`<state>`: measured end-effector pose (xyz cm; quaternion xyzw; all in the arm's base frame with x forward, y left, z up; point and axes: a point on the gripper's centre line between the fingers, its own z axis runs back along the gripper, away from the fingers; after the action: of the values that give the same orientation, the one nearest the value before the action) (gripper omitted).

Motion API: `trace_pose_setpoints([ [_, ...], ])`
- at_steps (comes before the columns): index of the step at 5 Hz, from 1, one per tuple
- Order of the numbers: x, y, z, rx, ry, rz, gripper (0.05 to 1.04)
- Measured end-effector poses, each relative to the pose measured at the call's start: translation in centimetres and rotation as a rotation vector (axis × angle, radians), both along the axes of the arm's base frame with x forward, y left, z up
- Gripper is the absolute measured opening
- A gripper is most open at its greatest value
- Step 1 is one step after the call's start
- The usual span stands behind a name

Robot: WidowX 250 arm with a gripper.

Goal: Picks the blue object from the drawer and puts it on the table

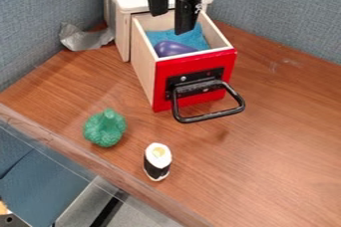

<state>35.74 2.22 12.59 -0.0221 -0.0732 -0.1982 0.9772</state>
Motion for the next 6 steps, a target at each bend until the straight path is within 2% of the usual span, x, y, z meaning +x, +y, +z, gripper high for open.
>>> trace_pose_setpoints([
  [1, -0.1, 0.0, -1.3, -0.003, 0.038, -0.008, 1.001],
  [2, 0.0, 0.0, -1.9, 0.01, 0.054, -0.152, 1.001],
  [3, 0.6, -0.4, -1.6, 0.024, 0.017, -0.384, 1.001],
  [4, 1.1, -1.0, -1.1, 0.018, -0.014, -0.585, 1.001],
  [5, 1.3, -1.1, -1.3, -0.028, -0.037, -0.826, 1.001],
  [6, 1.2, -0.8, -1.4, -0.007, -0.036, -0.954, 1.001],
])
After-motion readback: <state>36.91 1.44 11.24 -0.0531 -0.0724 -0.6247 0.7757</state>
